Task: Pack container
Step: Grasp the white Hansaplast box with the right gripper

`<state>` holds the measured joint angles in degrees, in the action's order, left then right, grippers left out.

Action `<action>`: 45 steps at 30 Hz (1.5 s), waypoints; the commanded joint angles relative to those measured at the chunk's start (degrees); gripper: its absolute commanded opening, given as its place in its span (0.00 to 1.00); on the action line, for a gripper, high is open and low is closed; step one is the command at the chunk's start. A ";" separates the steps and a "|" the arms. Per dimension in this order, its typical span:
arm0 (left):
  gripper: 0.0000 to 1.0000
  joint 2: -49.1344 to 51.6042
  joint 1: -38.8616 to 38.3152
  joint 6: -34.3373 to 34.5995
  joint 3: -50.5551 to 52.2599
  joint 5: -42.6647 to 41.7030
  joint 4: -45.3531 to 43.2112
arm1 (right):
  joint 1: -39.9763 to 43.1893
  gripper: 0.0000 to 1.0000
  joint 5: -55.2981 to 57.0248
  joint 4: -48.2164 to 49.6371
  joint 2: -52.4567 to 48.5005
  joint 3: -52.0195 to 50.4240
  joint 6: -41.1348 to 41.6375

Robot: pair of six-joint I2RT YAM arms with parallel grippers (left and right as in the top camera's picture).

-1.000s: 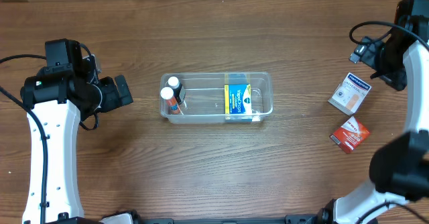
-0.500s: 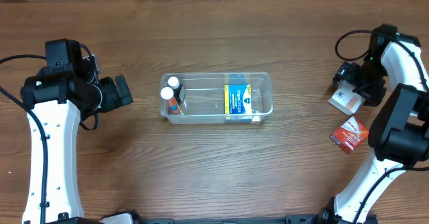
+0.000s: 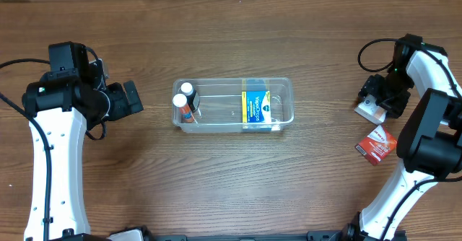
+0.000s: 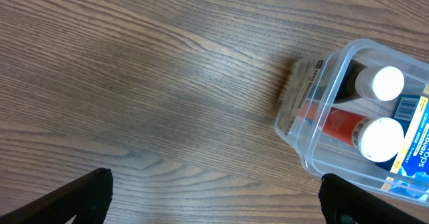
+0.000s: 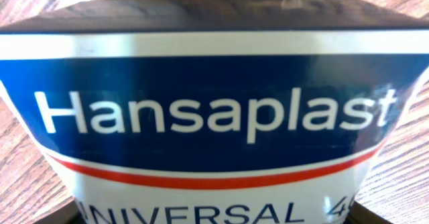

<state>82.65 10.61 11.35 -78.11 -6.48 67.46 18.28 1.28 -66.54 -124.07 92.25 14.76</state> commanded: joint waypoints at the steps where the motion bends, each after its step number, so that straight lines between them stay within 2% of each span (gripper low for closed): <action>1: 1.00 0.11 0.24 -1.55 0.33 -0.44 -0.11 | 0.09 0.76 -0.17 -2.91 0.20 2.86 0.04; 5: 1.00 0.11 0.24 -1.55 0.33 -0.44 -0.22 | -0.28 0.77 -2.86 -7.87 5.92 7.58 0.20; 9: 1.00 0.11 0.24 -1.53 0.33 -0.44 -0.22 | -6.67 0.77 -4.17 -10.05 19.78 7.74 0.13; 13: 1.00 0.11 0.24 -1.53 0.33 -0.46 -0.22 | -22.88 0.77 -2.84 -11.87 32.26 7.91 -1.29; 15: 1.00 0.11 0.24 -1.53 0.33 -0.46 -0.20 | -32.48 0.77 -2.58 -11.85 34.40 7.91 0.63; 19: 1.00 0.11 0.24 -1.53 0.33 -0.61 -0.07 | -46.62 0.77 -0.92 -8.04 32.48 6.49 7.23; 21: 1.00 0.11 0.24 -1.55 0.33 -0.59 0.09 | -49.72 0.77 -0.52 -7.04 30.36 6.21 10.54; 25: 1.00 0.11 0.24 -1.55 0.33 -0.61 0.04 | -54.29 0.77 -0.55 -5.64 24.87 6.21 10.62; 27: 1.00 0.11 0.24 -1.53 0.33 -0.61 0.04 | -56.35 0.77 -0.55 -3.96 21.00 6.21 13.31; 35: 1.00 0.11 0.24 -1.55 0.35 -0.61 0.22 | -57.66 0.77 -3.13 2.21 11.41 6.21 18.32; 45: 1.00 0.11 0.24 -1.55 0.35 -0.61 0.20 | -57.66 0.78 -4.74 4.20 5.35 6.21 17.84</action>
<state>82.65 10.61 11.35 -78.06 -6.50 67.68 -39.18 -2.22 -62.98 -117.95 98.45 32.62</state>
